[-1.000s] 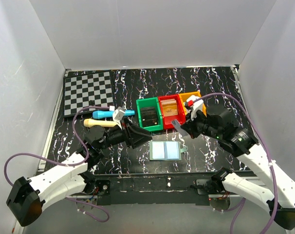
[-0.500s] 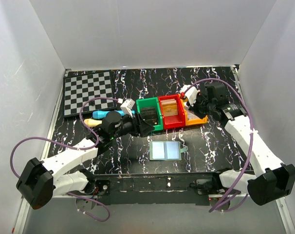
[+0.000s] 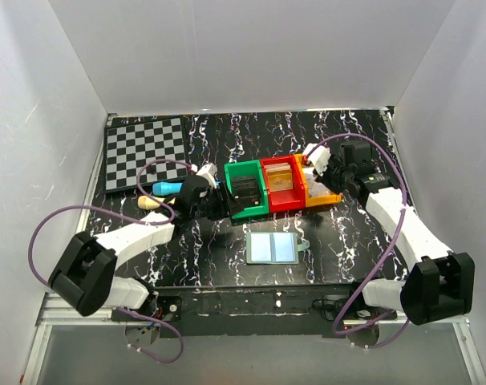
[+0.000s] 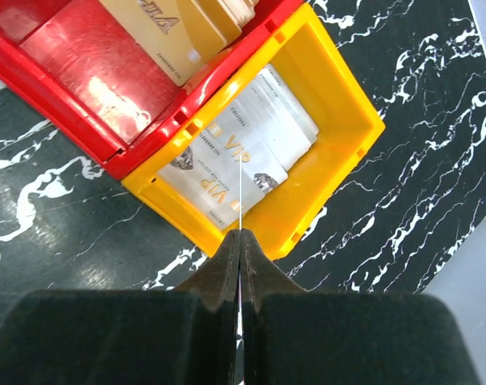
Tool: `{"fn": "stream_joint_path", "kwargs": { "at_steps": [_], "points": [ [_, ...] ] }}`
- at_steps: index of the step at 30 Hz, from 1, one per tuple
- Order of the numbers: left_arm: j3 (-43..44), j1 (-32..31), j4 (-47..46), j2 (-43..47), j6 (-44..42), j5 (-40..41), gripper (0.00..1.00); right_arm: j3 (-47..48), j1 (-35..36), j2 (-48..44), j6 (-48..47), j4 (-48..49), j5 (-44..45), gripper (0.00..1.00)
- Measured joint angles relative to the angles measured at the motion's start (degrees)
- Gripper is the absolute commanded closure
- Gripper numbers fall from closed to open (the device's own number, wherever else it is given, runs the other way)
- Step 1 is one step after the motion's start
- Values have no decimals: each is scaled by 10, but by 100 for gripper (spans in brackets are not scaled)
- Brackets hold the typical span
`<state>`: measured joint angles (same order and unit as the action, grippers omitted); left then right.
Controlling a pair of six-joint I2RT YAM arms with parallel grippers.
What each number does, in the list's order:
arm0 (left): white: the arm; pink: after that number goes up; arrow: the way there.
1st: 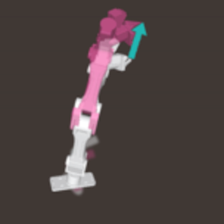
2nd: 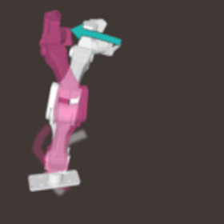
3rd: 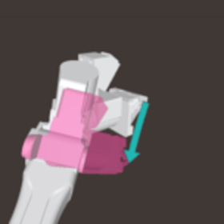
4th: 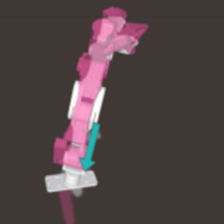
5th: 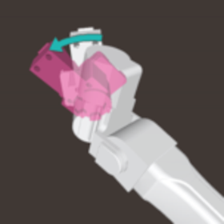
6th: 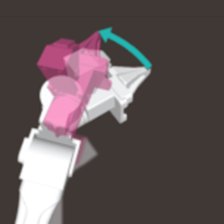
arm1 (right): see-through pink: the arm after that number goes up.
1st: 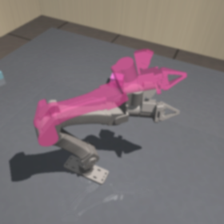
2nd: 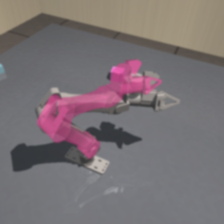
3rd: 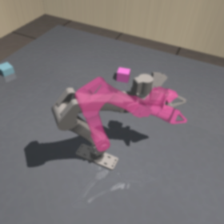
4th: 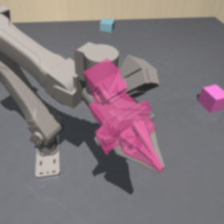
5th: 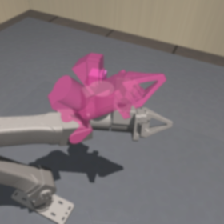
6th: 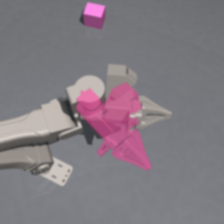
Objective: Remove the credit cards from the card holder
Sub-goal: Move the storage box to the center of the board.
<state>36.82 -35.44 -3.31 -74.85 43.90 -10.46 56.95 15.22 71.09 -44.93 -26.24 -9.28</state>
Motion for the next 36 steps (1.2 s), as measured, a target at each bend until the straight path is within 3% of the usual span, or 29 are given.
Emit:
{"fn": "stream_joint_path", "kwargs": {
  "at_steps": [8,20,36],
  "points": [
    [60,19,10,-70,-7,2,53,-9,-10,9,8,59,-3,99],
    [154,23,89,-141,-50,28,53,-9,-24,17,8,68,-17,99],
    [175,86,108,-176,-66,24,52,-9,-29,36,10,58,-82,99]
  ]
}}
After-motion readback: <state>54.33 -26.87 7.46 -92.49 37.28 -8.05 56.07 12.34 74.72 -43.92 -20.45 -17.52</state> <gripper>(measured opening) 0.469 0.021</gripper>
